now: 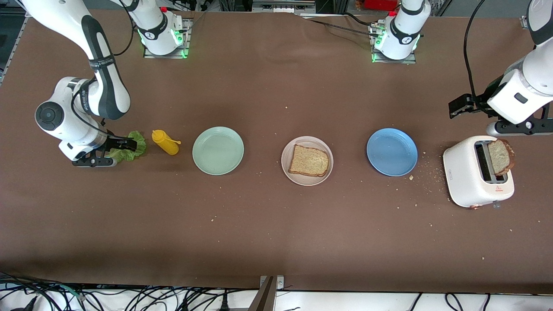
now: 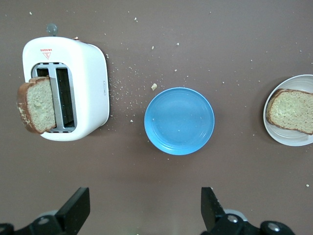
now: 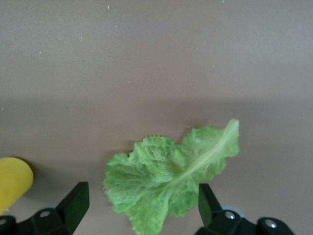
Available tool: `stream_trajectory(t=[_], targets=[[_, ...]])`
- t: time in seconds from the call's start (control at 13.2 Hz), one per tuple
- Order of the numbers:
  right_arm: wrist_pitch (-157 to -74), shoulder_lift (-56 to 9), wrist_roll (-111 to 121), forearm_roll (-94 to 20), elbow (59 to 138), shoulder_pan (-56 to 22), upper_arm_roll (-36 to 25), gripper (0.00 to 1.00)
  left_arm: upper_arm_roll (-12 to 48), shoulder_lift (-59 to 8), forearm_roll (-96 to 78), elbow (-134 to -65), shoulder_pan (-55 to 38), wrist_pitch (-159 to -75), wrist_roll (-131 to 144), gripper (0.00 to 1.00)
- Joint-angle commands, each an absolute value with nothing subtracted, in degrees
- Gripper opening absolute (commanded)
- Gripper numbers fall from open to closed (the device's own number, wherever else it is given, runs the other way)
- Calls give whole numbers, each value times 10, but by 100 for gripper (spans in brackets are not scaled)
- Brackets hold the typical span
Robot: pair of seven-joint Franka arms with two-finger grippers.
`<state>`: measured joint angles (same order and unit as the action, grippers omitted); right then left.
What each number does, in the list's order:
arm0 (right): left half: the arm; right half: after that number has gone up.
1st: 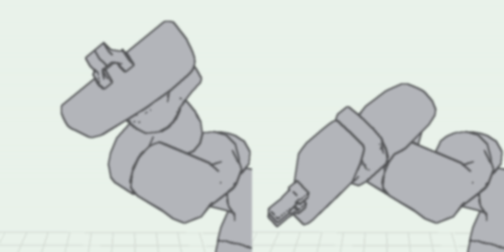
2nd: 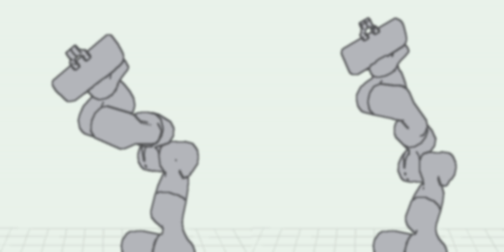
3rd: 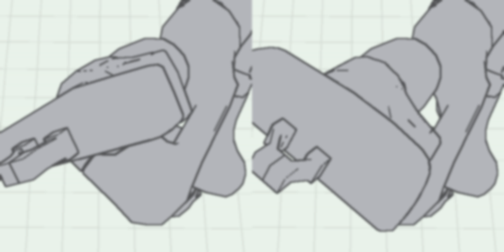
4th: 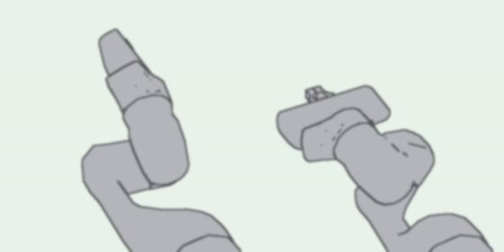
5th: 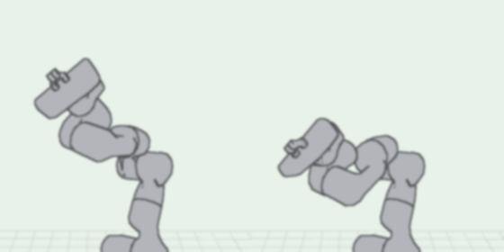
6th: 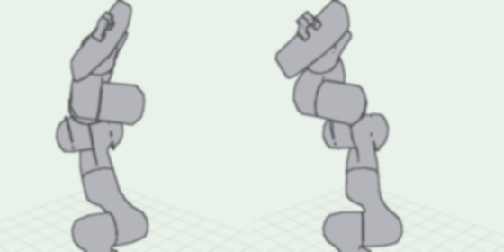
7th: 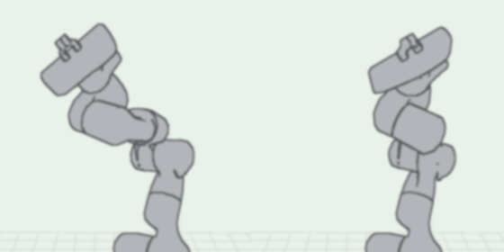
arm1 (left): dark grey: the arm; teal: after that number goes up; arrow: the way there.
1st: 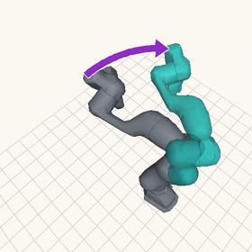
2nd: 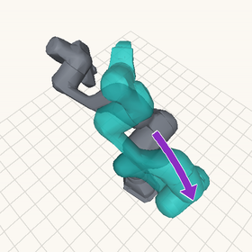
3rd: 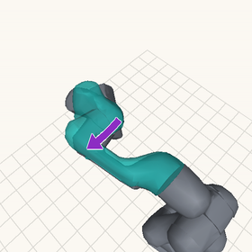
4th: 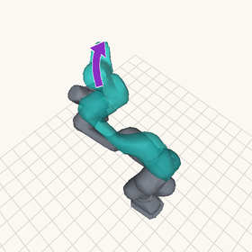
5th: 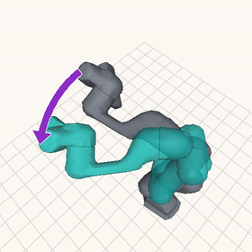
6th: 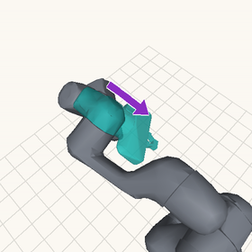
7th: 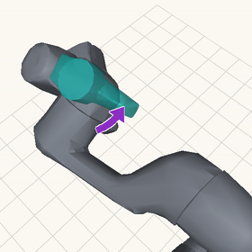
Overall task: Make sandwich in beige plate with both arms
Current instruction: 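Lower the right gripper onto the green lettuce leaf and close it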
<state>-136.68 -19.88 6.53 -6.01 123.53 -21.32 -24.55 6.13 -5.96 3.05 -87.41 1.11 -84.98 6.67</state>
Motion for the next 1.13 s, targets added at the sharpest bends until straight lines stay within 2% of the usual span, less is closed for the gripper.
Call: stream_trajectory(t=[0.0,0.76,0.83,0.91,0.98,1.06], targets=[[-1397,-200,37,-53,1252,-213,-246,99,60,-59,18,-874,13,-844,72,100],[-1425,-256,34,-56,1252,-206,-248,98,60,-59,18,-874,12,-844,71,100],[-1425,-258,35,-55,1252,-205,-248,87,61,-59,18,-874,12,-844,71,100],[-1425,-258,36,-55,1252,-205,-248,67,60,-59,18,-874,12,-844,71,100],[-1425,-259,42,-55,1252,-205,-248,39,61,-59,18,-874,11,-844,72,100],[-1424,-260,44,-55,1252,-205,-248,17,60,-59,18,-874,11,-844,72,100]])
